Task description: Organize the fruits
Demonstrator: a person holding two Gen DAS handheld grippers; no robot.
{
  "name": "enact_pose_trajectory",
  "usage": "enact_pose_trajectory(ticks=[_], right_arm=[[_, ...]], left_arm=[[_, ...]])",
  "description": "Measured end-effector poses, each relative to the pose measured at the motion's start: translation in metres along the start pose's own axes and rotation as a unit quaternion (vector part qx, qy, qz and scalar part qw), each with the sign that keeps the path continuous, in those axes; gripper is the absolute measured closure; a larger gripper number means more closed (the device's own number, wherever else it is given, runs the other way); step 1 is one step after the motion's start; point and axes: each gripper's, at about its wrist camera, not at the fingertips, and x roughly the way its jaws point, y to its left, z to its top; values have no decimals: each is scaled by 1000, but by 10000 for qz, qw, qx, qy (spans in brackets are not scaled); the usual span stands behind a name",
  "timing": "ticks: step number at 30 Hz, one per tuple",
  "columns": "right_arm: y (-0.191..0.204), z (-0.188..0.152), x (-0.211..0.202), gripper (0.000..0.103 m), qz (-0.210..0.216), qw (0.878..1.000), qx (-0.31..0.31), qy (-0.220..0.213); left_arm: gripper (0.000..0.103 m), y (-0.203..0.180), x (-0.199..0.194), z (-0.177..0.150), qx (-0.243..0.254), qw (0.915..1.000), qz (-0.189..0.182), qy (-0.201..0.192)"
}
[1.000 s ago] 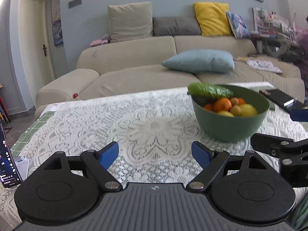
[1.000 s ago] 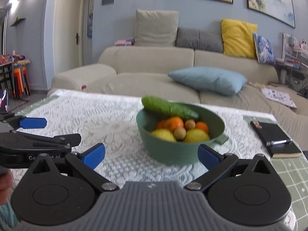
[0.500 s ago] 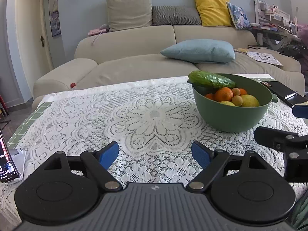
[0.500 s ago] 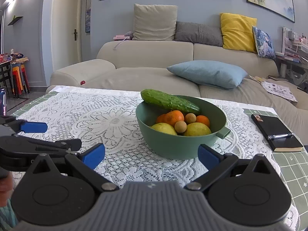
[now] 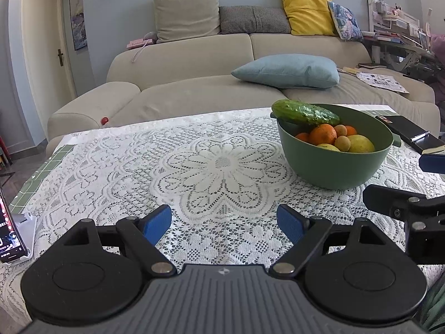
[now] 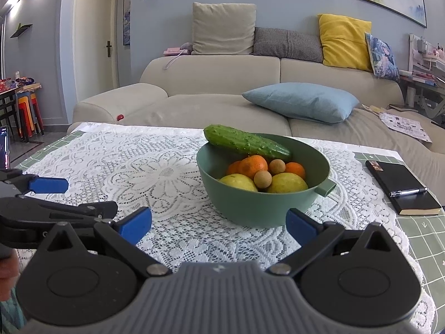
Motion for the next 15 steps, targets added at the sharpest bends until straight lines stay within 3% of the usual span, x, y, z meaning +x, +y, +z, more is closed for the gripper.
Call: enact_pose_trajectory(ticks=[15], right_arm=[[2,1,3,4,35,10000,-31,44]], left_arm=[[3,4,-1,0,-86,10000,40,7]])
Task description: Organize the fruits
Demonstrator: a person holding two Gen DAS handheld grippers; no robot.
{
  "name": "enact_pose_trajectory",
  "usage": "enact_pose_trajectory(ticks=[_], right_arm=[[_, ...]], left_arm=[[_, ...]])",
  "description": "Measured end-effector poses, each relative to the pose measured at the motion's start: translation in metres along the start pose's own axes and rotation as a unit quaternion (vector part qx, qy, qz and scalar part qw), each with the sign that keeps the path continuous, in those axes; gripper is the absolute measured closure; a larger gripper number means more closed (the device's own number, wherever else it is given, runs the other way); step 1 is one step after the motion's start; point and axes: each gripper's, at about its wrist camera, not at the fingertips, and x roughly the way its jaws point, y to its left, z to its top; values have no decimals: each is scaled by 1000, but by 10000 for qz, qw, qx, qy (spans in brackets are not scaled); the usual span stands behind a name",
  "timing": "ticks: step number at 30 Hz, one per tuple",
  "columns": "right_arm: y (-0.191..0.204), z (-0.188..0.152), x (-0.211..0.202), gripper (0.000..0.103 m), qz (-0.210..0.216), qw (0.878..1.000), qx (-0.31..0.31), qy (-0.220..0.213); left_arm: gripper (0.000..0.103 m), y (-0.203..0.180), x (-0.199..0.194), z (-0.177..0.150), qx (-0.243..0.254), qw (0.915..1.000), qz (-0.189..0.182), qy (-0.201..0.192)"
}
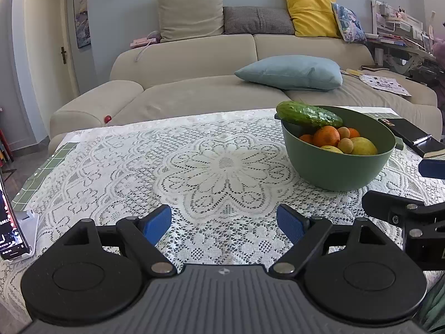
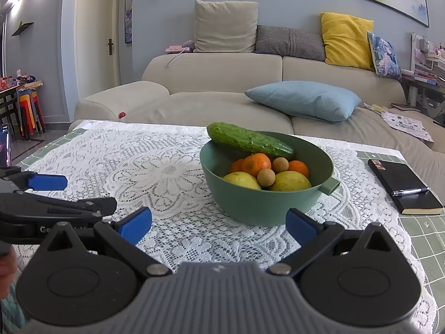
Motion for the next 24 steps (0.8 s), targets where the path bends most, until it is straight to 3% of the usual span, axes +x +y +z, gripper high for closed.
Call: enact_pose_trajectory(ticks=[24], right_arm=[[5,-2,5,4,28,9999,-74,78]], left_arm=[[3,6,-1,-1,-129,9999,26,58]])
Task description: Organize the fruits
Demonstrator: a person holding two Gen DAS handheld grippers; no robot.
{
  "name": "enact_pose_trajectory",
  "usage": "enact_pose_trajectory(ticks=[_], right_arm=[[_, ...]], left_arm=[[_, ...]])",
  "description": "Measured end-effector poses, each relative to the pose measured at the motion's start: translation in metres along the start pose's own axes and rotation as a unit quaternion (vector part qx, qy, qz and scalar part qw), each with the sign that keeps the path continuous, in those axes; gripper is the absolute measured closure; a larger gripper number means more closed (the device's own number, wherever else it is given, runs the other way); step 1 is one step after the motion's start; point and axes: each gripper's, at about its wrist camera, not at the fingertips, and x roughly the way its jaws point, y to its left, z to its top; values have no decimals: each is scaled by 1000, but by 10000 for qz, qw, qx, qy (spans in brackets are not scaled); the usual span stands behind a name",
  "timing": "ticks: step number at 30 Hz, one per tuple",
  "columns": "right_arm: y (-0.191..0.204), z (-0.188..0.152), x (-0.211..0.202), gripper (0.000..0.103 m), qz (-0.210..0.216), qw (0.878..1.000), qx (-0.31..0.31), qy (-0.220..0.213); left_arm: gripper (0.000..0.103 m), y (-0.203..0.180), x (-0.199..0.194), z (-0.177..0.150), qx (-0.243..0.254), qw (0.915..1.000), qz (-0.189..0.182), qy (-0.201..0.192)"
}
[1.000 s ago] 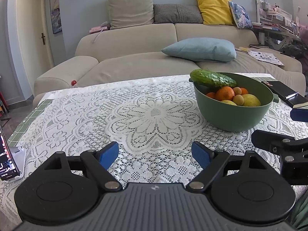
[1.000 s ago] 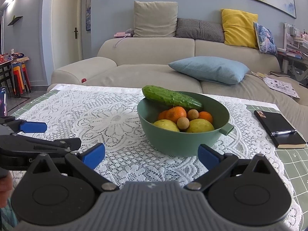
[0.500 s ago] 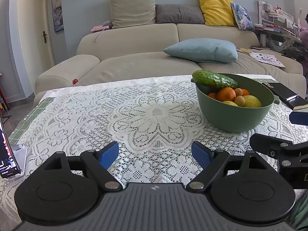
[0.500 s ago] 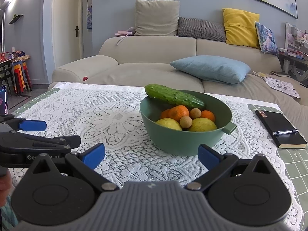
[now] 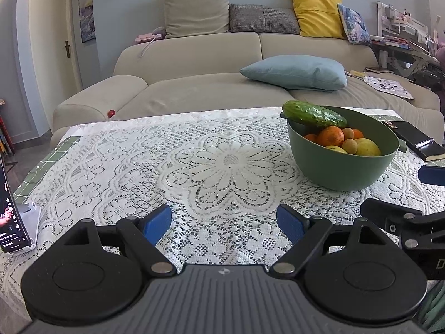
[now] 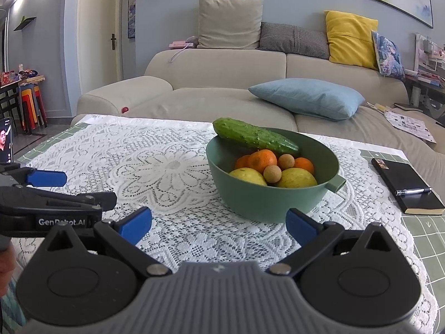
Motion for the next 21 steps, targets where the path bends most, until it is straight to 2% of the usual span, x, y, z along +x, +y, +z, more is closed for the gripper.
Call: enact_pose_trajectory(ticks=[21], right_arm=[[1,-3,2,4,13,10000,-32,66]], left_arm=[[3,1,-2,0,-16,10000,25,-14]])
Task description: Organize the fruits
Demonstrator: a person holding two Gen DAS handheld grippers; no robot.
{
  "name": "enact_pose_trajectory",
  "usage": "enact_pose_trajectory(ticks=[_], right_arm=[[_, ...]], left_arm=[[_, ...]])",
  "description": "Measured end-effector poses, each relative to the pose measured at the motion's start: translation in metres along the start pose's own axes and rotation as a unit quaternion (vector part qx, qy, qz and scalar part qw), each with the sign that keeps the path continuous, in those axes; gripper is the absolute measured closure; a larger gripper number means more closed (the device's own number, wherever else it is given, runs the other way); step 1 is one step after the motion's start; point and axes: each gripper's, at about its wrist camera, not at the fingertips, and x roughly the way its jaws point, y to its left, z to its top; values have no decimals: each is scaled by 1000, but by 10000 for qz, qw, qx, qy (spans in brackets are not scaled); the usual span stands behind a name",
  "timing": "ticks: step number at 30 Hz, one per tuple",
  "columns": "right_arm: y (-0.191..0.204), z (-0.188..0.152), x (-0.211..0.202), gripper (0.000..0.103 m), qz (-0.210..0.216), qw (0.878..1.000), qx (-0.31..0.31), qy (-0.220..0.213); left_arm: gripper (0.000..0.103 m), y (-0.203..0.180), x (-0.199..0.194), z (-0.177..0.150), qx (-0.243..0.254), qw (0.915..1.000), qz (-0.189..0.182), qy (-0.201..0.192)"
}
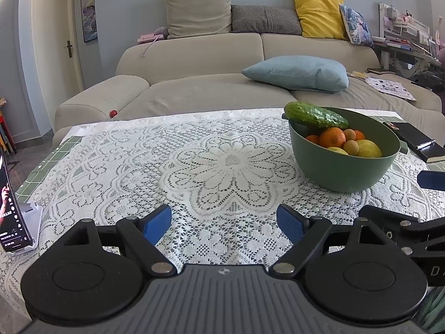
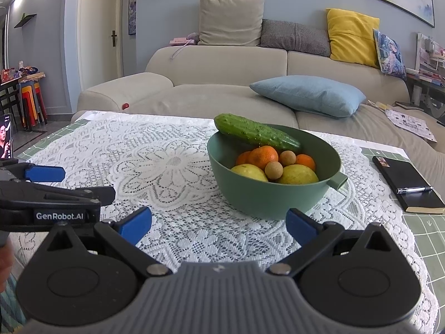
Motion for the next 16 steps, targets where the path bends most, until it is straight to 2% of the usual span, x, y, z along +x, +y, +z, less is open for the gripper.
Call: enact_pose_trajectory(ticks=[16], right_arm=[[2,0,0,4,20,10000,-20,30]], left_arm=[[3,-2,-1,0,23,10000,-34,-17]])
